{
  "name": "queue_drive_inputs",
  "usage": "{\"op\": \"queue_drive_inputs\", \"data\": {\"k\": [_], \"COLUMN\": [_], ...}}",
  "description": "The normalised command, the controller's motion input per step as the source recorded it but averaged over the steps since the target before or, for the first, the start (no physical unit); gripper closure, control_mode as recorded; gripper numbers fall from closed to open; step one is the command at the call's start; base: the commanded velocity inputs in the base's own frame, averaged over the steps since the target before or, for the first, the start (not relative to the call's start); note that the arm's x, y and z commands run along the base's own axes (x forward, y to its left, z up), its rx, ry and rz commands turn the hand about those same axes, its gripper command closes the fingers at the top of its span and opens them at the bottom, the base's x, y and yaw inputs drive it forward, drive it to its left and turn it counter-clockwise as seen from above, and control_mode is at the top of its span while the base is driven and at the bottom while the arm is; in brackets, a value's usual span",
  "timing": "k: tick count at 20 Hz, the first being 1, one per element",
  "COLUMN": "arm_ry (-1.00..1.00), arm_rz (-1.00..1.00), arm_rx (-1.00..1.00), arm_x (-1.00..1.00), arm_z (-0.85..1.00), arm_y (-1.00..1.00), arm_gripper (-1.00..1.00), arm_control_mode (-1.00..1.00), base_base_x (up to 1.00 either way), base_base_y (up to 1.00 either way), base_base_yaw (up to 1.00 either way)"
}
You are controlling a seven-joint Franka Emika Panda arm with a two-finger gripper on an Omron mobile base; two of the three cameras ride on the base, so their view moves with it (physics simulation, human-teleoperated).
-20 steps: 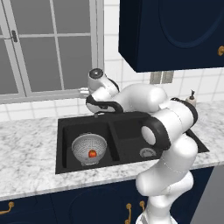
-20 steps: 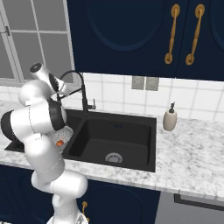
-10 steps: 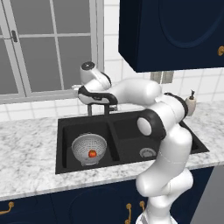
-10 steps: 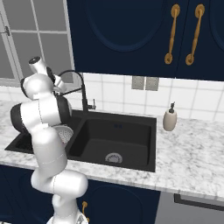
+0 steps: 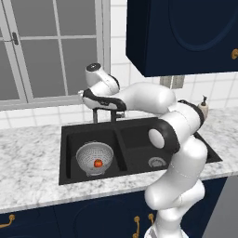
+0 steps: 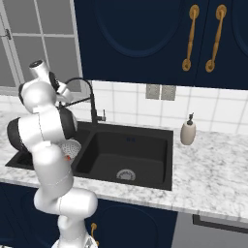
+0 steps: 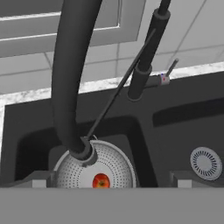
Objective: Put the colander in the sink, put the apple in the colander, and turn on the sink faucet and pour water over the colander.
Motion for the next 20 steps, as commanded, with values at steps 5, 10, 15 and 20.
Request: {"op": "queue_drive_inputs", "data": {"k": [5, 10, 15, 20], "arm_ry": [-0.09, 0.00, 0.00, 0.00], "arm_rz": [0.00, 0.00, 0.00, 0.22], "arm_rx": [0.01, 0.06, 0.07, 0.00], "arm_x": [-0.52, -0.57, -0.56, -0.74], "arm_z": [0.00, 0.02, 0.16, 0.07], "arm_y": [-0.05, 0.00, -0.07, -0.38], "arm_gripper": [-1.00, -1.00, -1.00, -1.00], "arm_control_mode": [-1.00, -1.00, -1.00, -1.00], "base_base_x": [0.00, 0.00, 0.00, 0.00], "base_base_y": [0.00, 0.00, 0.00, 0.00], "base_base_yaw": [0.00, 0.00, 0.00, 0.00]}}
